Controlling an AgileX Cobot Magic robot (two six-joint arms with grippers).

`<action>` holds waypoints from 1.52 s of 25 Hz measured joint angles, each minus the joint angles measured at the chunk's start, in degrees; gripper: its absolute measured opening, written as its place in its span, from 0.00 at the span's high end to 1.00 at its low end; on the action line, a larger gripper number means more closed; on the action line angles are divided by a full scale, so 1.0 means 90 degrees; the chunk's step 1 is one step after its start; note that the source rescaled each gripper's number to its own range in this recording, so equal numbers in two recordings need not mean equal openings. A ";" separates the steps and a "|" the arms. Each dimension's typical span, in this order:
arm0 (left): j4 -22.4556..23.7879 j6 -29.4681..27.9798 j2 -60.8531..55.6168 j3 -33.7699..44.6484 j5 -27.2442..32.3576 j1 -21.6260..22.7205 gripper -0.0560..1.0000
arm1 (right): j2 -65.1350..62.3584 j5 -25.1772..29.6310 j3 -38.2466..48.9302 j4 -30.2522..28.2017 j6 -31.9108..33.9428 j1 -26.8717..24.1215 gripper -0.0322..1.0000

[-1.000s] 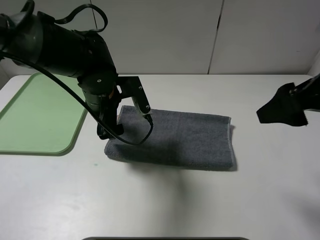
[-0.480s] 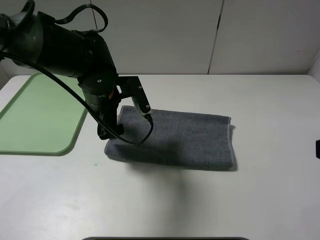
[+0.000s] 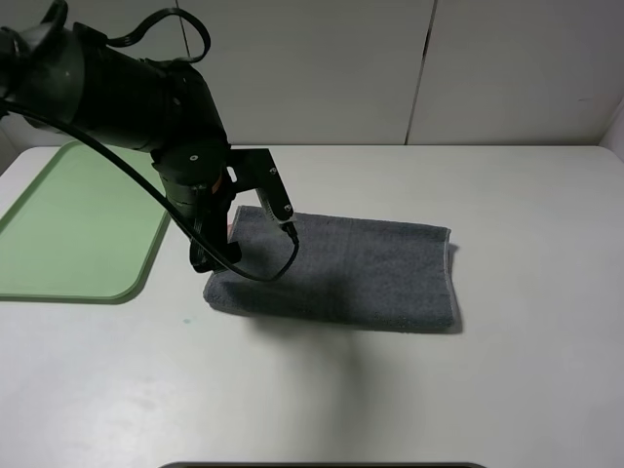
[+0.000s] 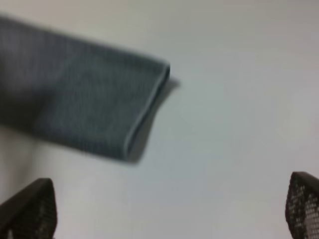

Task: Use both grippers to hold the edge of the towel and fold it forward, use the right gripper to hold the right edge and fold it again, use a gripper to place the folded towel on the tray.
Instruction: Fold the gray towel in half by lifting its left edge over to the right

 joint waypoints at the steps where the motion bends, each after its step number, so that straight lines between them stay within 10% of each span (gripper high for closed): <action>1: -0.0006 0.0000 0.0000 0.0000 -0.0001 0.0000 0.00 | -0.0090 -0.0016 0.0036 -0.0009 0.0083 0.0000 0.00; 15: -0.0006 -0.0158 0.0000 0.0000 0.0027 0.0000 0.00 | -0.0358 -0.0081 0.0056 -0.0097 0.0257 0.0000 0.00; 31: -0.0302 -0.3984 0.0000 0.0000 -0.0287 0.0000 0.00 | -0.0358 -0.0081 0.0056 -0.0097 0.0257 0.0000 0.00; 38: -0.0784 -0.4437 0.0000 0.0000 -0.0865 0.0240 0.00 | -0.0358 -0.0081 0.0056 -0.0097 0.0257 0.0000 0.00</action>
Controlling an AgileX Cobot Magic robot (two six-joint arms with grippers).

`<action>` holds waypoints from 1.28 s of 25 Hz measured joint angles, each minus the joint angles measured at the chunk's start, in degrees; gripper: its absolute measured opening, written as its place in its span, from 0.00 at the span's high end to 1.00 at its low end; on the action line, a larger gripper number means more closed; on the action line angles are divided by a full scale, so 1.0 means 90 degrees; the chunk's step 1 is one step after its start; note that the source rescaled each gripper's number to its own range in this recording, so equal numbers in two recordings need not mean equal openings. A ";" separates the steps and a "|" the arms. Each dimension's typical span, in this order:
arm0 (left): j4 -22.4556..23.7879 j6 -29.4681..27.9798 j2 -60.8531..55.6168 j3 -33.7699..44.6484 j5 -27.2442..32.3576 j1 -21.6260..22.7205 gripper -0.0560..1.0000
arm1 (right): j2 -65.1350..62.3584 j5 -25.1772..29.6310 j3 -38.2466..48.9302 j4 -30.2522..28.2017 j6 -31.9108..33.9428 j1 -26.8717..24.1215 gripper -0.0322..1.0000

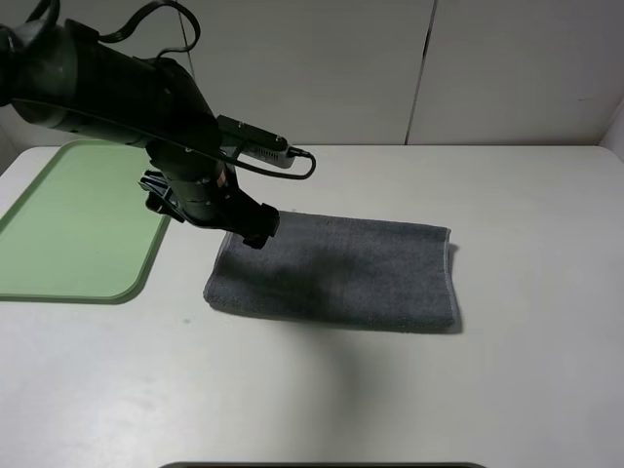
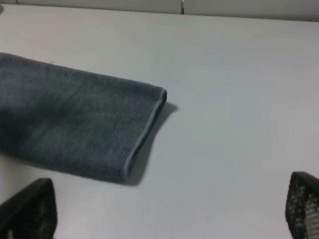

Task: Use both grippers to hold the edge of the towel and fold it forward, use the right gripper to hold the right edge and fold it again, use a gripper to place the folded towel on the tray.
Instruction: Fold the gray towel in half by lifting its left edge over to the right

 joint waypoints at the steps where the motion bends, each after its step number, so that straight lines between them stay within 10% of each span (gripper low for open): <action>1: -0.0015 -0.0016 0.0000 0.0014 -0.0107 0.0038 0.00 | 0.0000 0.0000 0.0000 0.0000 0.0000 0.0000 0.00; 20: -0.0509 0.0131 0.1023 0.0121 -0.1130 0.0252 0.05 | 0.0000 0.0000 0.0000 0.0000 0.0000 0.0000 0.00; 32: -0.0858 0.0064 0.1104 0.0434 -0.2362 0.0252 0.52 | 0.0000 0.0000 0.0000 0.0000 0.0000 0.0000 0.00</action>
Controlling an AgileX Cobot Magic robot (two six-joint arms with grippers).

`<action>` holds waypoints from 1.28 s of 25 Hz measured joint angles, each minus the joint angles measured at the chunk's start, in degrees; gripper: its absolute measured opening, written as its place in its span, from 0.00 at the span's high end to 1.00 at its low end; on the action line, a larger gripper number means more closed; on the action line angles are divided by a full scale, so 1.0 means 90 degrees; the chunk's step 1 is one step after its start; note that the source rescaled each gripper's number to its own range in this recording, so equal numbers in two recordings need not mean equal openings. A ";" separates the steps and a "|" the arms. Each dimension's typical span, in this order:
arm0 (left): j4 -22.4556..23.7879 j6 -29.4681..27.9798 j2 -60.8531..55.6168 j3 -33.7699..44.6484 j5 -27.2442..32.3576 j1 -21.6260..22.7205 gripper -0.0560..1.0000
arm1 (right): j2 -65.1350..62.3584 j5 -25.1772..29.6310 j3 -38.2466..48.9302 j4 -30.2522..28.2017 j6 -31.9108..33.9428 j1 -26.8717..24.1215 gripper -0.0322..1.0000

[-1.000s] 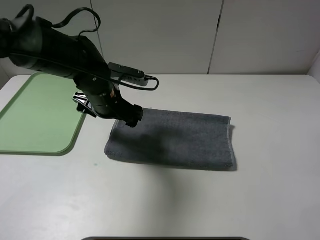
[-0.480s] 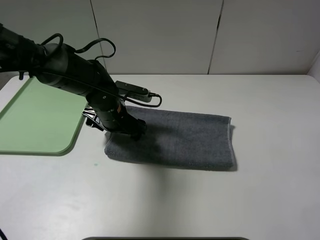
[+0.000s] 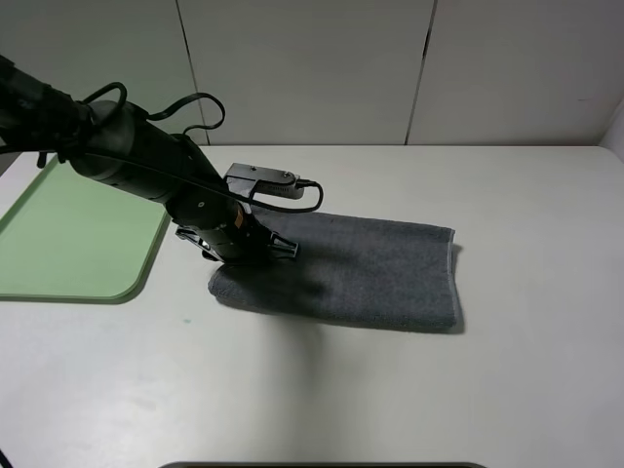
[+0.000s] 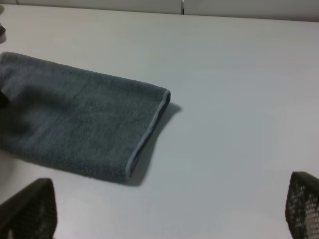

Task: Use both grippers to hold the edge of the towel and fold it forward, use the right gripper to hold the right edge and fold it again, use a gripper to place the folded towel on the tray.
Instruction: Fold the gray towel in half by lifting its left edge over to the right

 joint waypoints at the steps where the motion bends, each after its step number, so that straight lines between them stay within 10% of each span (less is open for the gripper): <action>1: -0.0003 -0.0040 0.0004 0.0000 -0.0047 0.0000 0.57 | 0.0000 0.0000 0.0000 0.0000 0.0000 0.0000 0.00; 7: -0.0026 -0.0205 0.0025 0.0005 -0.0161 -0.0006 0.86 | 0.0000 0.0000 0.0000 0.0000 0.0000 0.0000 0.00; 32: 0.0356 -0.0165 -0.1335 0.0061 0.1749 0.0000 0.86 | 0.0000 0.0000 0.0000 0.0000 0.0000 0.0000 0.00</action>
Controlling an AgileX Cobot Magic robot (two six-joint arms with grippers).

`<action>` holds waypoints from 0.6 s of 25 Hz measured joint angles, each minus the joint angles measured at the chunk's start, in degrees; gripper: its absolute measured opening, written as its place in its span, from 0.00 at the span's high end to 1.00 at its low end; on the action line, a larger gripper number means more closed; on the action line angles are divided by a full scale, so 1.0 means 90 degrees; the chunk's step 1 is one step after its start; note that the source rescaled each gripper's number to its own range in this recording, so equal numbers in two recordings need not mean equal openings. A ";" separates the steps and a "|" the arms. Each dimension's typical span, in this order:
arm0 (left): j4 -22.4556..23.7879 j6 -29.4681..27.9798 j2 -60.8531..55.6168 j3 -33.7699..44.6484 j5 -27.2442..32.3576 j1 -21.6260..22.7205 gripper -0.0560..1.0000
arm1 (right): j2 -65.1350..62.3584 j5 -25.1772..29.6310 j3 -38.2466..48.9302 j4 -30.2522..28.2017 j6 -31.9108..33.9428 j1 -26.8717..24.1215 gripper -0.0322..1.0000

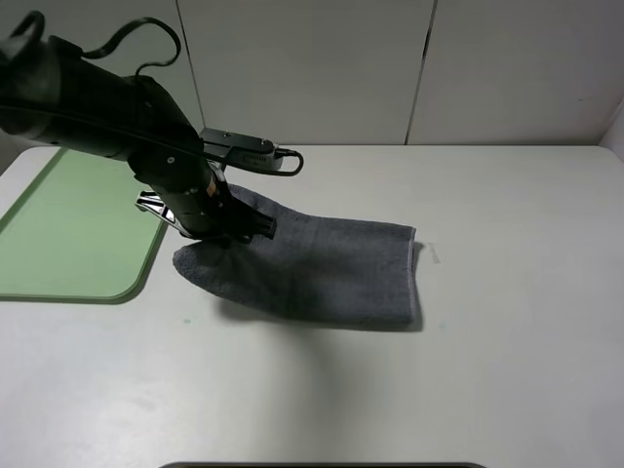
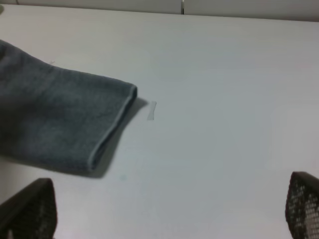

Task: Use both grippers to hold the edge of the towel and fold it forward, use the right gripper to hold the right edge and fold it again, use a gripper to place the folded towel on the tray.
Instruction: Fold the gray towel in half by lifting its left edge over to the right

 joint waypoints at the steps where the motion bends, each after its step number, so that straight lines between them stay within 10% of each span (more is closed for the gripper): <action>1: 0.0032 0.0000 -0.0089 0.0000 0.0106 0.0000 0.86 | 0.0000 0.0000 0.0000 0.0000 0.0000 0.0000 0.00; 15: 0.0156 0.0006 -0.1097 0.0000 0.1036 0.0000 0.86 | 0.0000 0.0000 0.0000 0.0000 0.0000 0.0000 0.00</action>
